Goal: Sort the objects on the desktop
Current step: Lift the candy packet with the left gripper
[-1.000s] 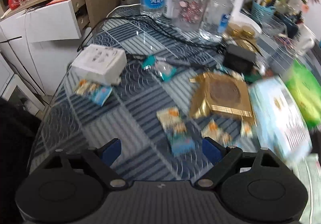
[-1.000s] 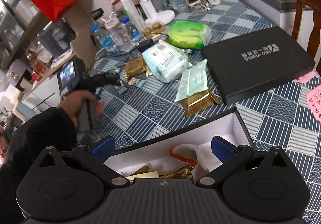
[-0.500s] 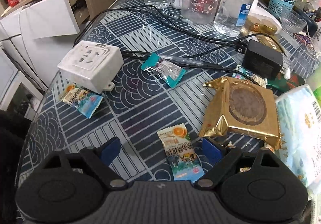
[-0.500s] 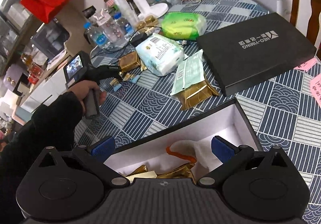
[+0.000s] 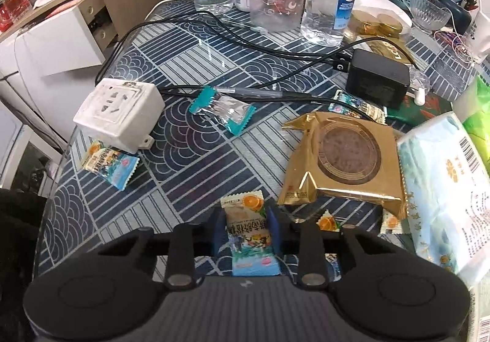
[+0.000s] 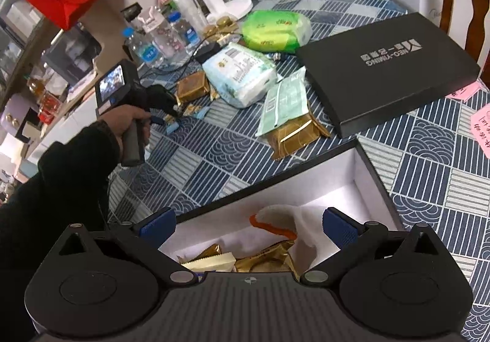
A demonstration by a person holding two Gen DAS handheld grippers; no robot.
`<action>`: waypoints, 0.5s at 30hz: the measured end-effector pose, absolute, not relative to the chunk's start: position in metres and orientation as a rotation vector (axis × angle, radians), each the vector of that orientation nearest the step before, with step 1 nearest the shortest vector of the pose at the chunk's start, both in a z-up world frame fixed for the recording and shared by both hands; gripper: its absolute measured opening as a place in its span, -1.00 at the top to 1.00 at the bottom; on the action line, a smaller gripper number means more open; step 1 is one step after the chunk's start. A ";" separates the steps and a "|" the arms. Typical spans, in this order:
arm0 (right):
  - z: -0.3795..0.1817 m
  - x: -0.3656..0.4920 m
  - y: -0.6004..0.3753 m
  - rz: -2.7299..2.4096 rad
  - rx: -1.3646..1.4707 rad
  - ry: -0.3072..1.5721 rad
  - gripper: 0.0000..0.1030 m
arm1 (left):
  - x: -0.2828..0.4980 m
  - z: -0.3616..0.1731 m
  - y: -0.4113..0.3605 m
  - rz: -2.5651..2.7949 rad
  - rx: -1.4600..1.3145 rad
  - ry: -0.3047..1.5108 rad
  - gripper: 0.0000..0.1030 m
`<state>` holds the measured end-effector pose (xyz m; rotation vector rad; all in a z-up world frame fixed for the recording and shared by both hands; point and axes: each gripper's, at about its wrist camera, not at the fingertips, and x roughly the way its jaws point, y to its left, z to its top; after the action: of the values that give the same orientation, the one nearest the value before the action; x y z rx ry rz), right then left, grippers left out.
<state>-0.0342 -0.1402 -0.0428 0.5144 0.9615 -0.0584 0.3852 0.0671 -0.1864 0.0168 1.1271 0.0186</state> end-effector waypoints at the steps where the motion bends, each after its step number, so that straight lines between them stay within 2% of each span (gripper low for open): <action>1: -0.042 -0.035 -0.142 -0.060 0.519 0.955 -1.00 | 0.385 -0.187 0.066 0.017 0.017 1.124 0.34; 15: -0.038 -0.048 -0.157 -0.086 0.562 0.921 -1.00 | 0.385 -0.172 0.062 -0.037 -0.060 1.127 0.47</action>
<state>-0.0480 -0.1569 -0.0378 0.5624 0.9207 -0.0859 0.3854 0.0618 -0.1723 -0.0598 1.1270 -0.0374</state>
